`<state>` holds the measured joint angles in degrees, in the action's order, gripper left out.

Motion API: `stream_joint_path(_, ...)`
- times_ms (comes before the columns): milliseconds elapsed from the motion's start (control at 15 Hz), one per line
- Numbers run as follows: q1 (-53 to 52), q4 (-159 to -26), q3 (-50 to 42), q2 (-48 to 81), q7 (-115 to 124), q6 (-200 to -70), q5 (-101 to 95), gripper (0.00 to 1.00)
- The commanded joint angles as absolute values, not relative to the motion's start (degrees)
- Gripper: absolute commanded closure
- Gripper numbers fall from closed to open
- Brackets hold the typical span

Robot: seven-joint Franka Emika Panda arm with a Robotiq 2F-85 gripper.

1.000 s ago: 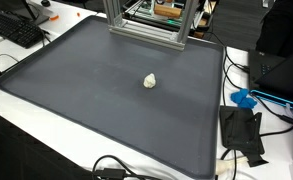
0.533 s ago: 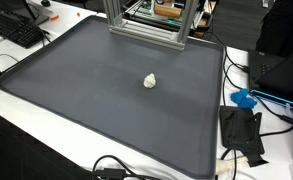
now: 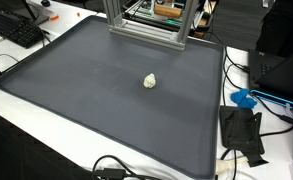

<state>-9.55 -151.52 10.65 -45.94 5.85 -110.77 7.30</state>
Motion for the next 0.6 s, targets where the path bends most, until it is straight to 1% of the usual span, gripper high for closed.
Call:
stream_joint_path(0,-10.9,-154.0,10.3,-48.4,5.0,-111.6,7.9,0.0)
stream_joint_path(333,-11.7,-154.4,10.5,-48.6,4.6,-113.0,8.2,0.02)
stream_joint_path(533,-12.3,-154.5,10.6,-48.2,4.5,-113.4,8.1,0.0)
